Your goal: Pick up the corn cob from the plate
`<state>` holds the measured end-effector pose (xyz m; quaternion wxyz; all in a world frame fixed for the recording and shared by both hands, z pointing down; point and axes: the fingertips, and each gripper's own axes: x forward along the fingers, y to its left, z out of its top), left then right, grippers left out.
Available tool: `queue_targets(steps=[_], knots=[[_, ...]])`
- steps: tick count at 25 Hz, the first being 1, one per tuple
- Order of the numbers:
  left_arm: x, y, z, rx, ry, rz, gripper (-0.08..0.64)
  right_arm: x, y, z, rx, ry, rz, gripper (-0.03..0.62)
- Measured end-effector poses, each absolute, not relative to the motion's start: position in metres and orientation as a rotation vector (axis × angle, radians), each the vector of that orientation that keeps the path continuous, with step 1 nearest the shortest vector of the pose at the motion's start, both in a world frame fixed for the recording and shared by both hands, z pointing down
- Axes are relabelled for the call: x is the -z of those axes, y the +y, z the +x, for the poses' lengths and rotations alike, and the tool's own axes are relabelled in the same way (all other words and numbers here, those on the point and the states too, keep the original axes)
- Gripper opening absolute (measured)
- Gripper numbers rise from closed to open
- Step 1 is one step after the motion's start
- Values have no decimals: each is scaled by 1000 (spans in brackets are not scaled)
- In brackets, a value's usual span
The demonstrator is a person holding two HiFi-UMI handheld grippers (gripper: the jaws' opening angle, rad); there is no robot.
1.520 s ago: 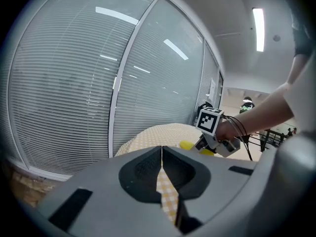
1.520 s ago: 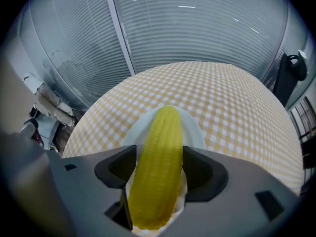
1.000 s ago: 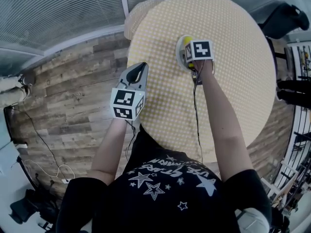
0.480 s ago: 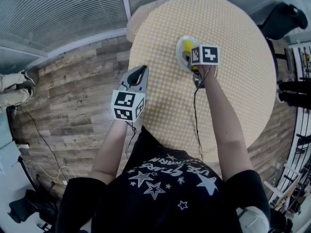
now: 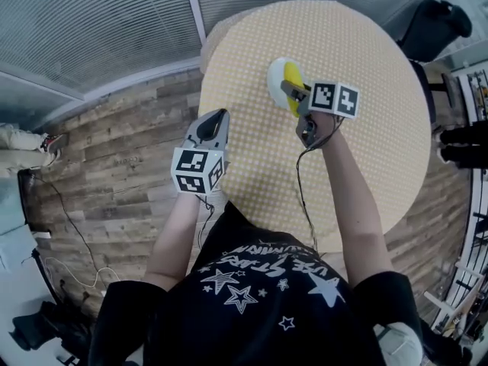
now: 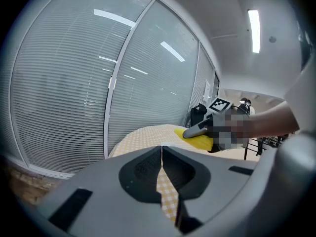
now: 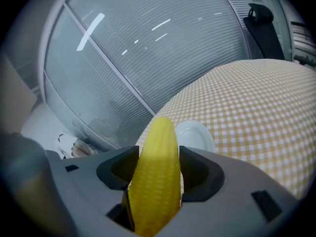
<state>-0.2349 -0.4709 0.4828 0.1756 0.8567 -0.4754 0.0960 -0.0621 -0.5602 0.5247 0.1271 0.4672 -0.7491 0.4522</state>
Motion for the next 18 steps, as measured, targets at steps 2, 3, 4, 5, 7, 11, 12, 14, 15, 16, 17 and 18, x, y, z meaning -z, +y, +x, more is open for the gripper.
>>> queue_targets(steps=[2,3,4,5,7,11,12,14,15,16,17,18], knots=[[-479,-461,-231,-263,-1348,2427,12,-509,-550,-65,-1380,-2255,1352,265],[-478,-456,-229,-258,-1347,2425,11,-502,-544,-66,-1414,-2291,1347,265],[-477,-452,-227,-252,-1347,2424,12,-494,-538,-67,-1448,-2327,1342,265],[-476,-447,-226,-246,-1348,2422,12,-487,-532,-68,-1481,-2364,1336,265],[-472,-439,-223,-236,-1358,2425,12,-473,-520,-69,-1540,-2434,1321,265],[-462,-422,-217,-209,-1388,2430,12,-448,-490,-65,-1596,-2550,1296,265],[-461,-417,-215,-206,-1393,2432,12,-444,-482,-63,-1603,-2570,1292,265],[-458,-405,-209,-206,-1403,2436,12,-436,-466,-58,-1620,-2606,1280,265],[-457,-399,-206,-207,-1407,2435,12,-432,-458,-56,-1631,-2624,1271,265],[-457,-393,-203,-206,-1410,2432,11,-429,-450,-54,-1643,-2638,1260,265],[-456,-386,-199,-203,-1411,2428,11,-426,-442,-52,-1653,-2648,1250,265],[-455,-378,-194,-200,-1410,2424,12,-423,-433,-48,-1660,-2655,1242,265]])
